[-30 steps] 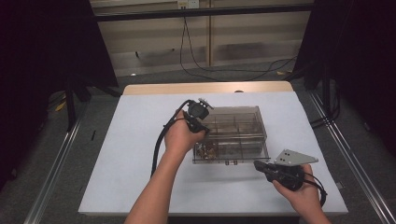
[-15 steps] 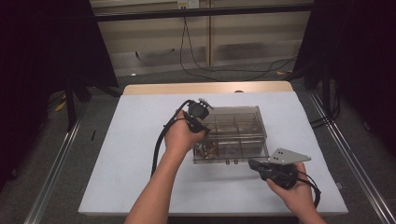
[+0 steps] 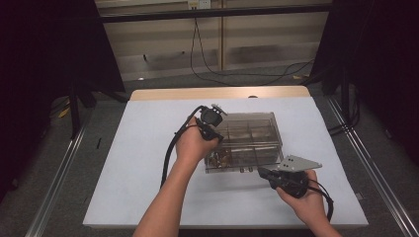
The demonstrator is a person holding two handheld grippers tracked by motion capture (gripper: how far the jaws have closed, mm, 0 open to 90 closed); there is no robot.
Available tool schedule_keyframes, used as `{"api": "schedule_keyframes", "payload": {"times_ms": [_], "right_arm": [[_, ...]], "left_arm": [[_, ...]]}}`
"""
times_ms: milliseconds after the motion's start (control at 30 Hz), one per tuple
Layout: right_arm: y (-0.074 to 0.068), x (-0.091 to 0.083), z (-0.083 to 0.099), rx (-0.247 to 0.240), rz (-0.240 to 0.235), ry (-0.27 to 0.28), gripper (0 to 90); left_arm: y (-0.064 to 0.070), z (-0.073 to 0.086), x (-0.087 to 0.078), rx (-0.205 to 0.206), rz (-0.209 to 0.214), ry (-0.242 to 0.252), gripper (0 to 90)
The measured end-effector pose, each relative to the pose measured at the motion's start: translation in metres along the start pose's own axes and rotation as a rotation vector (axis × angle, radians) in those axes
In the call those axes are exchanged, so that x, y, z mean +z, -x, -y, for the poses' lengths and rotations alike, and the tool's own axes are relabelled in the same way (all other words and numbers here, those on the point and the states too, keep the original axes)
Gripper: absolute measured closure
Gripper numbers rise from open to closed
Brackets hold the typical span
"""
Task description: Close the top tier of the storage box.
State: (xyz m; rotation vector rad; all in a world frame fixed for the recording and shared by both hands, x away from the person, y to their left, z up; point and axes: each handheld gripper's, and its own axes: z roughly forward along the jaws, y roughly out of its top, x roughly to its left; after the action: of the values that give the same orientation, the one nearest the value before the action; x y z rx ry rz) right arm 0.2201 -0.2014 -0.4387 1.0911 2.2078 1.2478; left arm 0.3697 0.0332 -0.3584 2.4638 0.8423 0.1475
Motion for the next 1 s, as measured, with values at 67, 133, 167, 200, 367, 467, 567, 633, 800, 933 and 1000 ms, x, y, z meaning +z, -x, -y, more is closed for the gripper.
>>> {"api": "schedule_keyframes", "payload": {"times_ms": [67,133,167,200,367,467,567,633,800,933,1000], "right_arm": [[-0.002,0.002,-0.001,0.001,-0.005,-0.002,89.7],[-0.003,0.003,-0.002,-0.005,-0.005,0.003,89.7],[-0.004,0.004,-0.002,-0.001,-0.005,-0.001,89.7],[-0.004,0.005,-0.003,-0.002,-0.008,0.002,89.7],[-0.007,0.009,-0.005,-0.005,-0.004,0.005,90.0],[-0.007,0.010,-0.006,0.003,-0.005,0.007,90.0],[-0.006,0.011,-0.007,0.004,0.000,0.007,90.0],[-0.005,0.012,-0.007,0.007,0.004,0.007,90.0],[-0.004,0.014,-0.008,0.008,0.008,0.013,90.0],[-0.004,0.016,-0.009,0.010,0.009,0.014,90.0],[-0.004,0.016,-0.010,0.012,0.013,0.015,89.9]], "left_arm": [[0.000,0.000,0.000,0.004,0.000,-0.002,90.0],[0.000,0.000,0.000,-0.003,0.005,0.004,90.0],[0.000,0.000,0.000,-0.001,0.006,0.003,90.0],[0.000,0.000,0.000,-0.002,0.006,0.003,90.0],[0.000,0.000,0.000,-0.004,0.005,0.007,90.0],[0.000,0.000,0.000,0.000,0.003,0.005,90.0],[0.000,0.000,0.000,0.000,0.002,0.006,90.0],[-0.001,0.000,0.000,0.000,0.006,0.002,90.0],[-0.001,0.000,0.000,0.002,0.005,0.001,90.0],[0.000,0.000,0.000,-0.002,0.006,0.002,90.0],[0.000,0.000,0.000,-0.004,0.004,0.004,90.0]]}}
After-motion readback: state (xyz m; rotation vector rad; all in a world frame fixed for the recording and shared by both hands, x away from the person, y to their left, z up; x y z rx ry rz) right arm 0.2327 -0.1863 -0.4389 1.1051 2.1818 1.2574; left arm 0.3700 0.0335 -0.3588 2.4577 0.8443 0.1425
